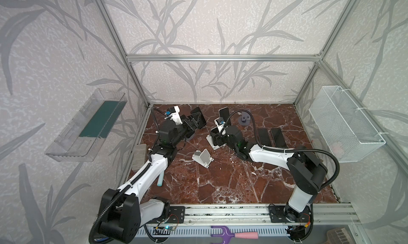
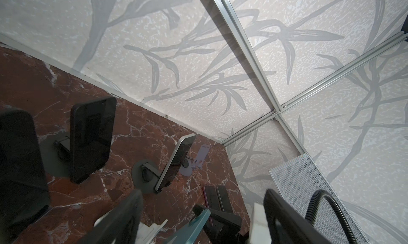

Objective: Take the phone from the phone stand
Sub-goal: 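Lower the right gripper onto the teal-edged phone's top edge and close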

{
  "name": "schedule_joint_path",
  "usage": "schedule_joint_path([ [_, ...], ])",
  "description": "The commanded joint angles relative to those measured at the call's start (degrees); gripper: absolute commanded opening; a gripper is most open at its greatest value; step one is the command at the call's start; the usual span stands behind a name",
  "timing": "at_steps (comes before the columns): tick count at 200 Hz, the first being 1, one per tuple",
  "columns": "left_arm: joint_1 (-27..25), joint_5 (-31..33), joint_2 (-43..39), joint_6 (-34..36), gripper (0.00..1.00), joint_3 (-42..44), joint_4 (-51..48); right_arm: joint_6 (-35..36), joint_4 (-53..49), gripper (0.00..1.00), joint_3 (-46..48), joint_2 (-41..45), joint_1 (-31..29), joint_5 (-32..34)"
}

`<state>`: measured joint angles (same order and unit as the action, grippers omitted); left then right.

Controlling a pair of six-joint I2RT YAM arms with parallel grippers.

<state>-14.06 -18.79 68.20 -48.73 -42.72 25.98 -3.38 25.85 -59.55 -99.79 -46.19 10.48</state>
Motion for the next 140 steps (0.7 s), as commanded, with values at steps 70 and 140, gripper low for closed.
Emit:
schedule_joint_path([
  [70, 0.3, -1.4, 0.2, -0.9, 0.85, -0.2, 2.2, 0.4, -2.0, 0.66, 1.8, 10.4, -0.3, 3.2],
  [140, -0.1, -2.2, 0.9, -1.2, 0.83, -0.7, 2.1, 3.0, -7.2, 0.66, 4.6, 17.2, 0.6, 6.5],
])
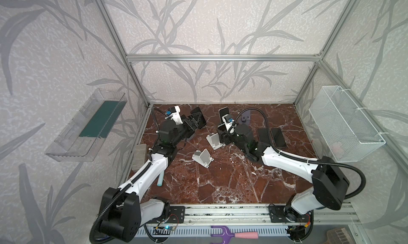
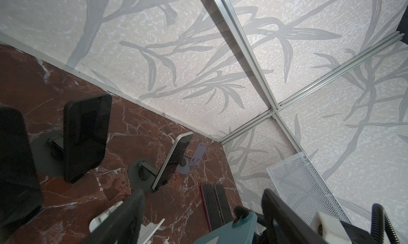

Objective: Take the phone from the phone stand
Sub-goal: 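Lower the right gripper onto the teal-edged phone's top edge and close, then lift the teal-edged phone up off the white stand with the right gripper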

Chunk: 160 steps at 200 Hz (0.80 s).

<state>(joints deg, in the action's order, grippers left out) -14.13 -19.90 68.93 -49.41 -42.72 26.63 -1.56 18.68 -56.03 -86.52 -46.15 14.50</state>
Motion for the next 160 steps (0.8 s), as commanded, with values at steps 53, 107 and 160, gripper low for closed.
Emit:
schedule_joint_path([
  [53, -0.3, -1.5, 0.1, -1.5, 0.84, -0.6, 1.8, -1.1, -5.3, 0.66, 4.8, 10.0, 5.1, 2.2],
  [107, -0.8, -1.8, 0.5, -1.9, 0.83, -0.7, 2.2, -2.6, -13.6, 0.66, 7.2, 15.9, 9.9, 2.5],
  [160, -2.1, -1.5, 0.5, -1.2, 0.83, -0.7, 1.6, -7.3, -20.0, 0.66, 7.9, 18.4, 17.8, -2.0],
])
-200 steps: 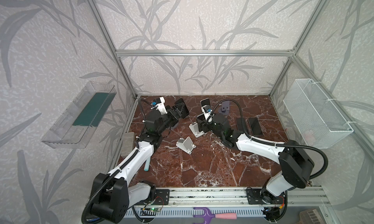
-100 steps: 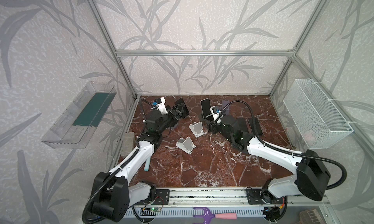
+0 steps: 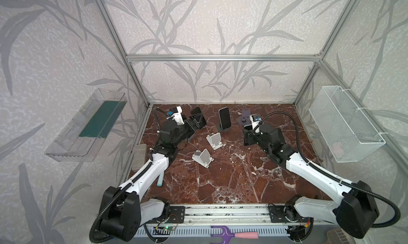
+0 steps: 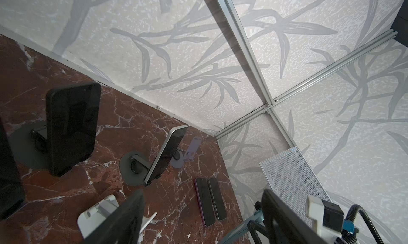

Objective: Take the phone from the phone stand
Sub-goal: 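Lift the teal-edged phone up off the white stand with the right gripper, then carry the held phone toward the flat phones near the far corner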

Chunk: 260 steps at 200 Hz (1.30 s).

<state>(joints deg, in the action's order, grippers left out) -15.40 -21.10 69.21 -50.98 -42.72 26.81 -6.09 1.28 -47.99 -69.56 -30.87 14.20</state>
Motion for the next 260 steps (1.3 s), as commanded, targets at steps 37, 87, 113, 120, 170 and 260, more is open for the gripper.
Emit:
schedule_joint_path([
  [37, -2.7, -0.6, 1.3, 1.0, 0.83, -0.9, 0.9, -3.8, -3.4, 0.66, -0.8, -1.4, 5.0, -3.8],
  [87, -5.6, -1.1, 1.8, 2.6, 0.83, -1.7, -0.4, -2.3, -4.2, 0.66, -4.2, -7.0, 5.8, -4.1],
  [113, -6.7, -0.6, 1.6, 3.3, 0.83, -1.8, -1.1, -1.6, -3.1, 0.66, -4.8, -7.8, 7.1, -4.3],
  [120, -6.9, -0.8, 1.7, 3.3, 0.83, -1.9, -1.1, -1.8, -3.2, 0.66, -5.2, -8.3, 7.5, -4.8],
  [170, -8.2, -0.6, 1.7, 4.1, 0.83, -2.2, -1.9, -0.4, -6.4, 0.66, -9.4, -11.5, 8.3, -6.4],
  [260, -8.9, -0.4, 1.6, 3.2, 0.83, -1.9, -1.8, -2.3, -14.0, 0.66, -16.3, -19.6, 9.6, -10.1],
])
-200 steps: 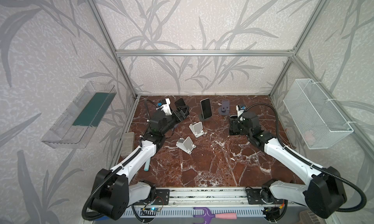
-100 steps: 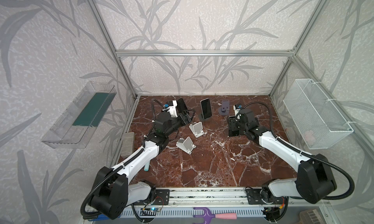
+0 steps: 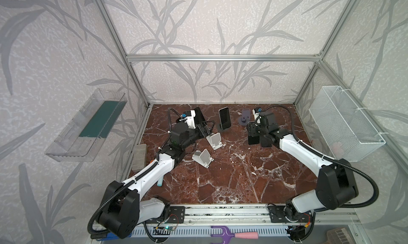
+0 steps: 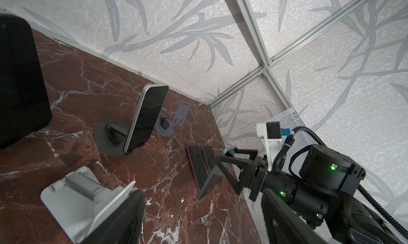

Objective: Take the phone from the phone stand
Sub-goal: 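Carry the held phone toward the flat phones near the far corner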

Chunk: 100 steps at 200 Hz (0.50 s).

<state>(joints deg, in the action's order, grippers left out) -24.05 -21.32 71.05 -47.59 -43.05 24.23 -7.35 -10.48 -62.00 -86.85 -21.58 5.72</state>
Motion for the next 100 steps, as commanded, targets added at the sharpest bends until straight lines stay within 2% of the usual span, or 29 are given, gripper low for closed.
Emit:
schedule_joint_path([
  [1, -0.2, -0.3, -0.3, -0.2, 0.83, -1.7, 0.7, -1.0, -2.2, 0.66, -2.3, -2.4, 0.4, -1.6],
  [100, -0.2, -0.8, -0.1, -0.6, 0.83, -1.9, 1.1, -2.8, -6.5, 0.66, -8.8, -13.1, 3.0, -6.0],
])
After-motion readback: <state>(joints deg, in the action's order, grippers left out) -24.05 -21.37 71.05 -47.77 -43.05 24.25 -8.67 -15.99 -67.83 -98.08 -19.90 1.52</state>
